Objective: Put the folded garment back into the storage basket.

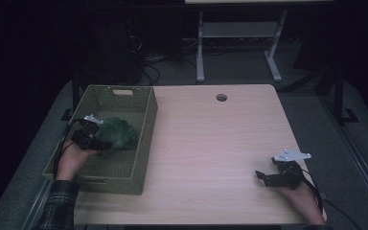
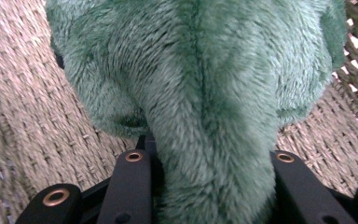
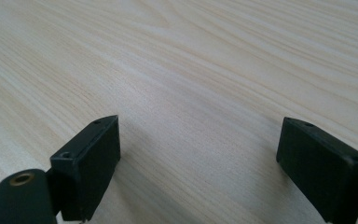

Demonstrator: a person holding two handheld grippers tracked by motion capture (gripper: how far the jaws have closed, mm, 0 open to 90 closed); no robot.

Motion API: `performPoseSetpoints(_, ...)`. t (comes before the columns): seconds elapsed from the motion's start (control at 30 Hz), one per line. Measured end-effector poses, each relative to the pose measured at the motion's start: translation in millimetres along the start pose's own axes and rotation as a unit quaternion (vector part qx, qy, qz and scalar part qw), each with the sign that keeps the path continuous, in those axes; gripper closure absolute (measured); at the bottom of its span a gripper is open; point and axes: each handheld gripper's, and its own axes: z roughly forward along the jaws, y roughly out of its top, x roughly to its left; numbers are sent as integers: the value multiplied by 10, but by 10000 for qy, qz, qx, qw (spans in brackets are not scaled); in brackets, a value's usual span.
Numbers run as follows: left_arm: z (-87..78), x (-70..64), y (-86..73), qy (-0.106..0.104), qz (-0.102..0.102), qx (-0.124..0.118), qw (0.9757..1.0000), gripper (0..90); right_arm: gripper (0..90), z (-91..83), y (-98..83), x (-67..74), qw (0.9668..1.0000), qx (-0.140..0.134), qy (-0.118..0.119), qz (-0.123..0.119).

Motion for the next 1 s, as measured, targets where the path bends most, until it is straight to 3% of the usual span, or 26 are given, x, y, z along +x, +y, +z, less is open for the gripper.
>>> performPoseSetpoints(0.27,63,7,-26,34,63,135,9999,576,131,0,-1,-2,10000,-3,3,-13)
performPoseSetpoints(0.4,88,16,-36,-1,43,168,9999,416,130,0,-1,-3,10000,-6,3,-23)
performPoseSetpoints(0.53,69,13,-43,111,19,96,9999,260,130,0,-1,-2,10000,-3,2,-14)
performPoseSetpoints(0.63,31,13,-38,177,46,-4,9998,207,131,0,-1,-2,10000,-3,2,-13)
performPoseSetpoints(0.73,-61,9,-28,227,36,-162,9996,180,130,0,0,-2,10000,-2,2,-10)
performPoseSetpoints(1.0,-242,-58,72,114,-7,-453,9989,170,131,0,-1,-2,10000,-2,1,-12)
